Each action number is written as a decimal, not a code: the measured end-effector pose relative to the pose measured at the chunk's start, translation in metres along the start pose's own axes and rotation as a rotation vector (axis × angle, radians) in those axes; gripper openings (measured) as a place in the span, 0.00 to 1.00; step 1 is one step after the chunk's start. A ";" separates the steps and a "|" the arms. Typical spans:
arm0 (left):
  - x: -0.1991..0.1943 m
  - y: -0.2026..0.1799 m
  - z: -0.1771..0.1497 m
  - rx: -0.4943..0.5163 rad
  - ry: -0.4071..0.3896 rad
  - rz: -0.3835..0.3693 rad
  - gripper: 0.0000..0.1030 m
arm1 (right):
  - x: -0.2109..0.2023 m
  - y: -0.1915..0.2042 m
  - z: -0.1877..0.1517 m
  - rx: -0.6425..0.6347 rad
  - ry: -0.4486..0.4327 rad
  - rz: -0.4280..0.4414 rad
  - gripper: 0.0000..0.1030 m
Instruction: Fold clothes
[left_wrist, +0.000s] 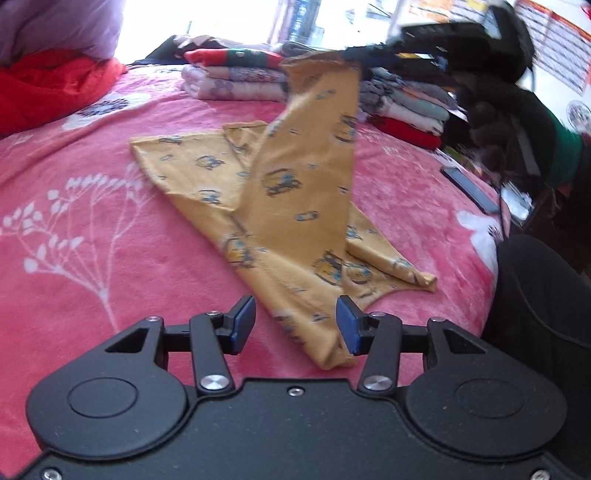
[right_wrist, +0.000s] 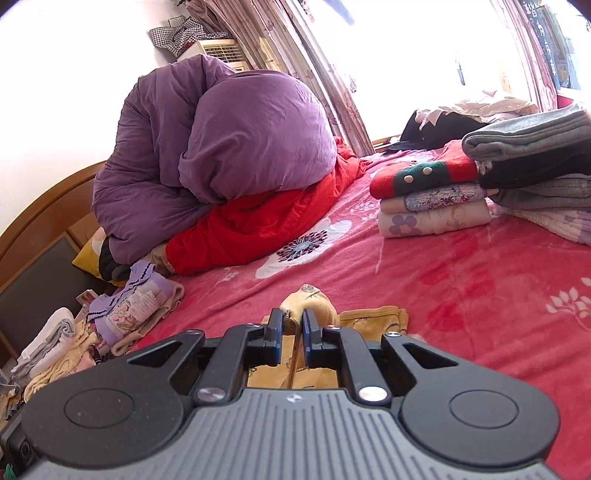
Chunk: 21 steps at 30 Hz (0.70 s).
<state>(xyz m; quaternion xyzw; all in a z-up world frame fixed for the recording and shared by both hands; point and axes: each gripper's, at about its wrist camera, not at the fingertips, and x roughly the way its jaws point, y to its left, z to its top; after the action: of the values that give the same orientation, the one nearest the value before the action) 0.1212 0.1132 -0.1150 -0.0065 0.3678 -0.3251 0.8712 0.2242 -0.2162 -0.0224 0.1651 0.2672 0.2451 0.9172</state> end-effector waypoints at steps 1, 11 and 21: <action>0.000 0.004 0.001 -0.019 -0.003 0.014 0.45 | -0.003 -0.002 -0.001 0.002 -0.002 -0.004 0.12; 0.013 0.000 0.010 -0.033 -0.042 0.065 0.34 | -0.028 -0.019 -0.011 0.044 -0.019 -0.028 0.12; 0.036 -0.021 0.006 0.095 0.016 0.002 0.33 | -0.042 -0.027 -0.016 0.071 -0.026 -0.030 0.12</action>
<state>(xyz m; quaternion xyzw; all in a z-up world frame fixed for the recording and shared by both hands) 0.1316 0.0752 -0.1283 0.0380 0.3589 -0.3415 0.8678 0.1936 -0.2583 -0.0293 0.1965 0.2662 0.2194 0.9178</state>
